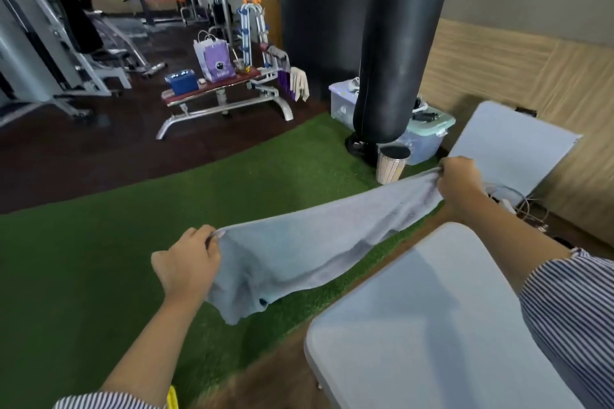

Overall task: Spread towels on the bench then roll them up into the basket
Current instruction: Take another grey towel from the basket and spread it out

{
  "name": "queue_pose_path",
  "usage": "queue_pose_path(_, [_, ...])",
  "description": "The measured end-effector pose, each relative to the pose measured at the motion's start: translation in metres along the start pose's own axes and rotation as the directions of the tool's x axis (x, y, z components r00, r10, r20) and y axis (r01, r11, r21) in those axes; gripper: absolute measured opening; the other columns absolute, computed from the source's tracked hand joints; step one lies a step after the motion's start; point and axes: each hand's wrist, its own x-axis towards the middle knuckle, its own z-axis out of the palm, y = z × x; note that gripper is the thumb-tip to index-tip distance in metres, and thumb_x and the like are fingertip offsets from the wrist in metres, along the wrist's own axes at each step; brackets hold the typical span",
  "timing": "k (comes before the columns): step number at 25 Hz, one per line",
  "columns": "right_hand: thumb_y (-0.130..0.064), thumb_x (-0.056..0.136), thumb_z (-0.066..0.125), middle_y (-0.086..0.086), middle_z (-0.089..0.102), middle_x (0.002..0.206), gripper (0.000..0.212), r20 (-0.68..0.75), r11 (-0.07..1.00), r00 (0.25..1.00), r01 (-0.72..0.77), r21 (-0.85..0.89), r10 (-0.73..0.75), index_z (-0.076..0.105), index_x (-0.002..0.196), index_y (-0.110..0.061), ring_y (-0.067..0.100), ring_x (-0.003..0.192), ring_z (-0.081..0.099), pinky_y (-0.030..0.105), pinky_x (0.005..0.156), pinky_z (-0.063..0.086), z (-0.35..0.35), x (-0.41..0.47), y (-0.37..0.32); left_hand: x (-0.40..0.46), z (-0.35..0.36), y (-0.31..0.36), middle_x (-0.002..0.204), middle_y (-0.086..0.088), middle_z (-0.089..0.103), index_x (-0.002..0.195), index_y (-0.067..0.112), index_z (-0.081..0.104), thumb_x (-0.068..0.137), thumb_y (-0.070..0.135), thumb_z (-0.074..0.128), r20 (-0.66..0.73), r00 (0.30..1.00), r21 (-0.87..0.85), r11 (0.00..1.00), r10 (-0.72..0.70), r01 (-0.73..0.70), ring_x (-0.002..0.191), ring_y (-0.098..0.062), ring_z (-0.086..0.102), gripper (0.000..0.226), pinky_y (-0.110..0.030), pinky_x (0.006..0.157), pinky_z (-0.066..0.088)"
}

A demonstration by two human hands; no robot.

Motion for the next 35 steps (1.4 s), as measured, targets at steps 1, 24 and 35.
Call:
queue_pose_path(1, [0.004,0.083,0.047,0.027,0.057,0.103,0.019,-0.004,1.000,1.000,0.008,0.010,-0.008,0.060,0.097,0.005,0.040,0.095,0.056,0.038,0.079,0.045,0.007,0.001,0.004,-0.009,0.004,0.000,0.068,0.005,0.057,0.081,0.026,0.064,0.093,0.031,0.053,0.018,1.000,0.050,0.998,0.022,-0.023,0.063,-0.024,0.055,0.017,-0.032,0.062,0.029])
queue_pose_path(24, [0.004,0.084,0.045,0.022,0.058,0.075,0.020,-0.136,0.890,0.944,-0.225,0.395,0.299,0.059,0.071,0.008,0.037,0.084,0.058,0.033,0.070,0.040,0.030,0.145,0.108,0.094,0.084,0.165,0.051,0.008,0.045,0.080,0.024,0.054,0.098,0.032,0.049,-0.034,0.920,-0.350,0.857,0.391,-0.377,0.043,-0.003,0.041,0.020,-0.016,0.040,0.025])
queue_pose_path(35, [-0.004,0.082,0.056,0.024,0.062,0.110,0.028,0.244,0.996,0.966,-0.075,-0.038,0.082,0.064,0.108,0.004,0.037,0.101,0.059,0.038,0.086,0.047,0.092,-0.046,0.308,-0.194,0.120,0.157,0.073,-0.003,0.065,0.108,0.034,0.051,0.083,0.077,0.017,0.508,0.752,-0.325,0.902,0.420,-0.284,0.078,-0.018,0.065,0.060,-0.030,0.062,0.033])
